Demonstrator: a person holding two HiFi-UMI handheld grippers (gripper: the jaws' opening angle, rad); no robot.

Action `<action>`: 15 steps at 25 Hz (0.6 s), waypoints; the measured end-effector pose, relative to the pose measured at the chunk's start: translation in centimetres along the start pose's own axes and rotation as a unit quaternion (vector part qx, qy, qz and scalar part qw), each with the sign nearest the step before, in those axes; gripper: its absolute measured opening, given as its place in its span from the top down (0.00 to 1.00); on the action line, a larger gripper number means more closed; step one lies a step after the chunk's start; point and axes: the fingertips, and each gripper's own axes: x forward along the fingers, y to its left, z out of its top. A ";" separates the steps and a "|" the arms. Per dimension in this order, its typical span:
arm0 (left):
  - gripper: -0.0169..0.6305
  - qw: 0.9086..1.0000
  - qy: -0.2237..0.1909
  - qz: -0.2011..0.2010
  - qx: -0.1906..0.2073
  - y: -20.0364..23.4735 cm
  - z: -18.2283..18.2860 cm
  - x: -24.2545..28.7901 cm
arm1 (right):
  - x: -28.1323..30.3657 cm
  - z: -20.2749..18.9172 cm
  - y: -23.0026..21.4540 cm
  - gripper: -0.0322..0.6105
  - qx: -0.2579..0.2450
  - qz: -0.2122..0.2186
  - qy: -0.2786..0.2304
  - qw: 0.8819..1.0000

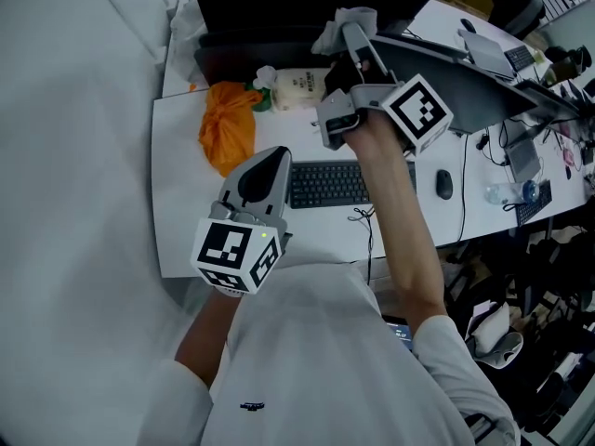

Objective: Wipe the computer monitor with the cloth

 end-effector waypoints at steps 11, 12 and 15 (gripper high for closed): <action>0.95 1.000 -0.005 0.022 0.009 -1.7 -0.3 1.3 | -7.0 5.3 3.5 0.90 -0.189 0.069 0.055 0.978; 0.95 1.000 -0.007 0.024 0.010 -1.9 -0.4 1.4 | -7.9 5.7 3.1 0.90 -0.209 0.070 0.063 0.973; 0.95 0.999 -0.008 0.032 0.012 -2.5 -0.6 1.6 | -10.5 6.8 1.5 0.90 -0.267 0.062 0.085 0.958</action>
